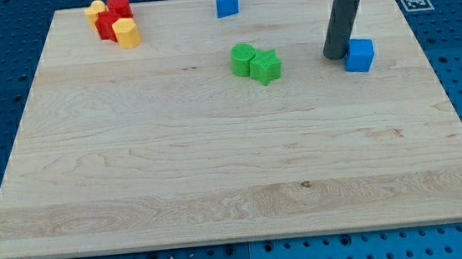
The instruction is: Push the blue cube towards right middle end
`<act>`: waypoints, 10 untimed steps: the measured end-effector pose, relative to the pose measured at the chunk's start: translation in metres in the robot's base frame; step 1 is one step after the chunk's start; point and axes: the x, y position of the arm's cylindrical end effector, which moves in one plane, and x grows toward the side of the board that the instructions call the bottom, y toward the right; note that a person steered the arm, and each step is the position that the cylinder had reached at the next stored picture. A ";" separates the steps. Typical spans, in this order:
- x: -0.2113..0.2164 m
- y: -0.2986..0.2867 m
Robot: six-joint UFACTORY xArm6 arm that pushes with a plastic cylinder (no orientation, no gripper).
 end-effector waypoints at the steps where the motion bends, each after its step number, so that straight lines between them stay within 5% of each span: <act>1: -0.004 0.005; 4: 0.003 0.042; 10: 0.029 0.013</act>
